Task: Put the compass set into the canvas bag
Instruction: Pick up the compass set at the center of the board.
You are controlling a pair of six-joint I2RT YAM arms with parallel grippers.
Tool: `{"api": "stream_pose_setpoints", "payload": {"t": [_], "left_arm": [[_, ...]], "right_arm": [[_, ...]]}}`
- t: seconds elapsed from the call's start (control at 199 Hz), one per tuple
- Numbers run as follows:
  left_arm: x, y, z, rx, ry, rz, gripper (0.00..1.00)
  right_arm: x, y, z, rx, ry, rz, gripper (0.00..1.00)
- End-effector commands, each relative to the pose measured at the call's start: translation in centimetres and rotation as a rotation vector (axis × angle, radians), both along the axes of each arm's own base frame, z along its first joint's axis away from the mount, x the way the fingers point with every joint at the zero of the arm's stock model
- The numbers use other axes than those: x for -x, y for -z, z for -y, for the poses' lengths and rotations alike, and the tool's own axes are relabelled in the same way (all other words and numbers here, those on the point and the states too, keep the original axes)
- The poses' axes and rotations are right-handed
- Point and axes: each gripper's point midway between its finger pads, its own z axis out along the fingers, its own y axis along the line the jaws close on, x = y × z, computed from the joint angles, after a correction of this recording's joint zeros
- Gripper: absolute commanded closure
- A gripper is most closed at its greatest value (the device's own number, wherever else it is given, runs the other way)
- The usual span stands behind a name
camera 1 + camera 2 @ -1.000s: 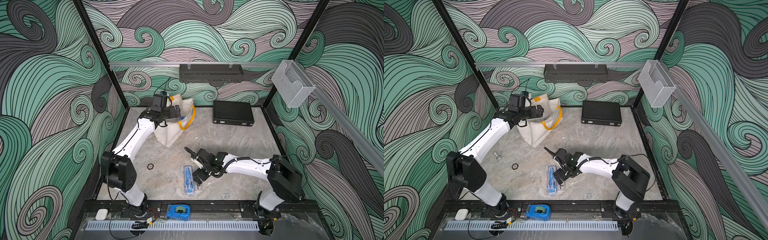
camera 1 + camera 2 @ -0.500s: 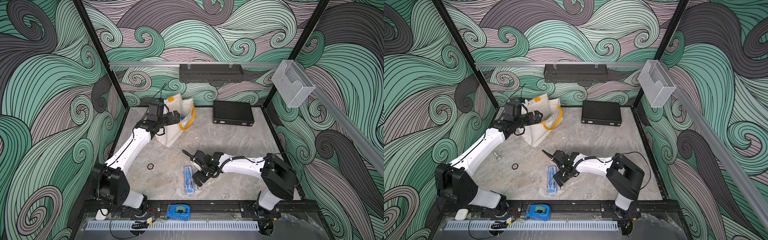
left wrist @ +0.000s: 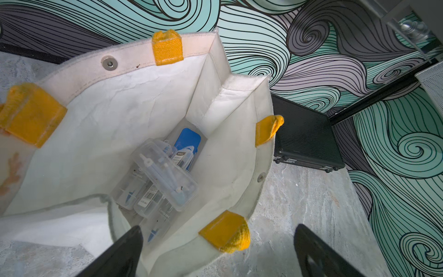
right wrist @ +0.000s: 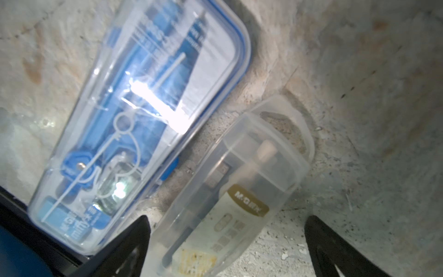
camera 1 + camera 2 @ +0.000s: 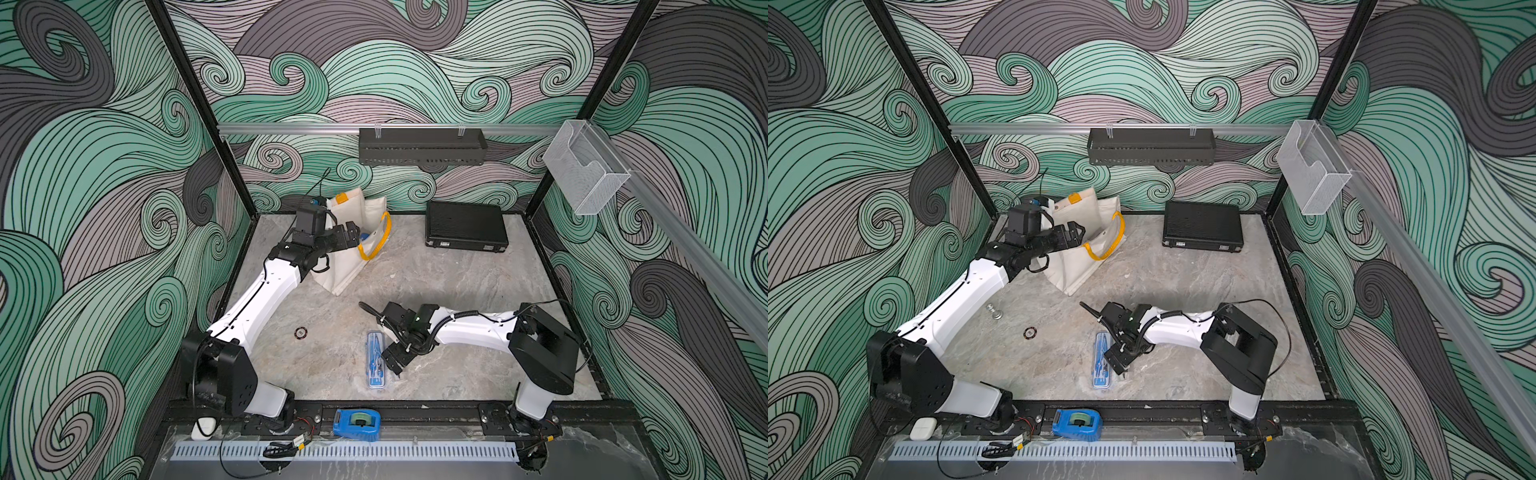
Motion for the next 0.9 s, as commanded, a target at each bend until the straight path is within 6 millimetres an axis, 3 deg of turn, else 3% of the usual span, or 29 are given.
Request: {"api": "stream_pose_setpoints", "payload": {"t": [0.0, 0.256, 0.387, 0.899], "left_arm": [[0.9, -2.2, 0.5, 0.036, 0.025, 0.045, 0.01], [2.2, -4.7, 2.2, 0.112, 0.116, 0.091, 0.01], [3.0, -5.5, 2.9, 0.138, 0.151, 0.101, 0.01], [3.6, -4.9, 2.8, 0.156, 0.136, 0.08, 0.01]], "right_arm": [[-0.4, 0.1, 1.9, 0.081, 0.002, 0.045, 0.0], [-2.0, -0.4, 5.0, 0.106, 0.056, 0.077, 0.05], [-1.7, -0.5, 4.5, 0.075, 0.009, 0.067, 0.11], [-1.3, 1.1, 4.0, 0.074, -0.045, 0.061, 0.36]]}}
